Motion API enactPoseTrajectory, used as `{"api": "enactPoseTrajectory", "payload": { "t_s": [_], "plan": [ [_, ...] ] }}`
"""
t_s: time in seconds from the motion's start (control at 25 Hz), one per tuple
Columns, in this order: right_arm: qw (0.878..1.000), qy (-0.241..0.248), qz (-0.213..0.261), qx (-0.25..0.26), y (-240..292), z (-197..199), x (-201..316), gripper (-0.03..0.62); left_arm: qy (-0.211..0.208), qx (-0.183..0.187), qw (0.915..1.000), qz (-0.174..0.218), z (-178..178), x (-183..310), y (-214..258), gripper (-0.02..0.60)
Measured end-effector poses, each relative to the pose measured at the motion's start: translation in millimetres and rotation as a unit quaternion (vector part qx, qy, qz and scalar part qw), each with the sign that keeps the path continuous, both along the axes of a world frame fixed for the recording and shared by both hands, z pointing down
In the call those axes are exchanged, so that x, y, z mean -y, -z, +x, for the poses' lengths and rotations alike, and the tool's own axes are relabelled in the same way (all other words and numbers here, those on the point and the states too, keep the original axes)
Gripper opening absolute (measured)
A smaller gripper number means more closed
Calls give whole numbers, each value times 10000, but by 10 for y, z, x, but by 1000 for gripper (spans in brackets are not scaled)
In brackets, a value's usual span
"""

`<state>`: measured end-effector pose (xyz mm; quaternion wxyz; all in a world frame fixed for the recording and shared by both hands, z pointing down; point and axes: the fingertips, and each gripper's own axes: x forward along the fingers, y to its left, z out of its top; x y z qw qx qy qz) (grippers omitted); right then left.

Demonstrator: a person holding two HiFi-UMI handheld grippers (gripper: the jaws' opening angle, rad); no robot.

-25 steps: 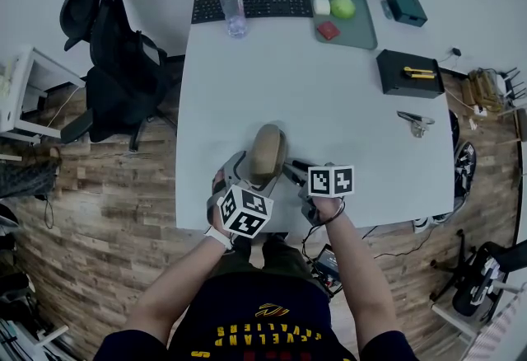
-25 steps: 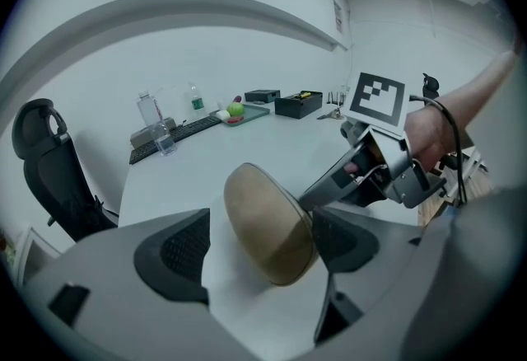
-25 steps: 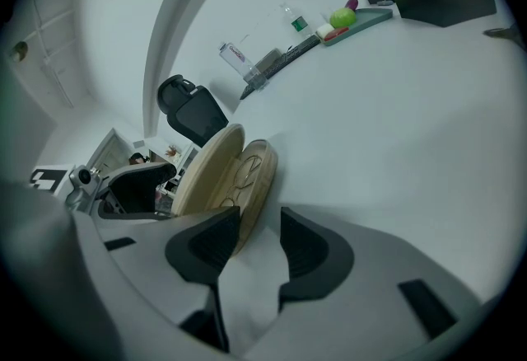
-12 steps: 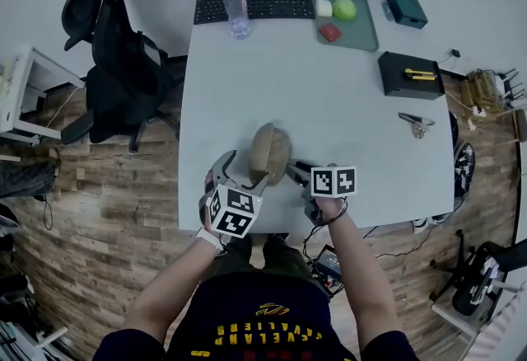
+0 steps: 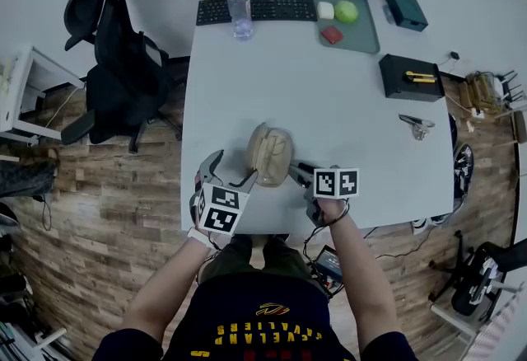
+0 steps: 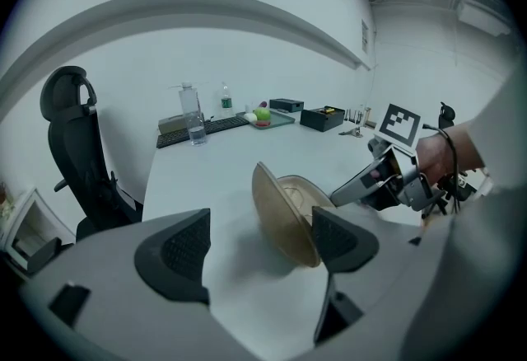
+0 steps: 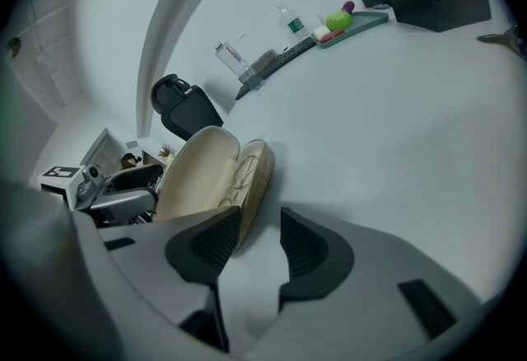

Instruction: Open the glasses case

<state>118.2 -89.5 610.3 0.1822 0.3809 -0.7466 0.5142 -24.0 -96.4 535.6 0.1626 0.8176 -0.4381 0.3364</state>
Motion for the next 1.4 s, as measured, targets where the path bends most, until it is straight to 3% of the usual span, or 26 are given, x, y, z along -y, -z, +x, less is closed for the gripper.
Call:
{"api": "enactPoseTrajectory", "payload": {
  "t_s": [0.48, 1.4],
  "plan": [
    [9999, -74, 6, -96, 16, -13, 1, 166, 384, 152, 9986, -320, -500, 113, -262, 397],
    [9997, -140, 1, -190, 4, -9, 14, 167, 393, 73, 9961, -782, -560, 136, -597, 398]
  ]
}}
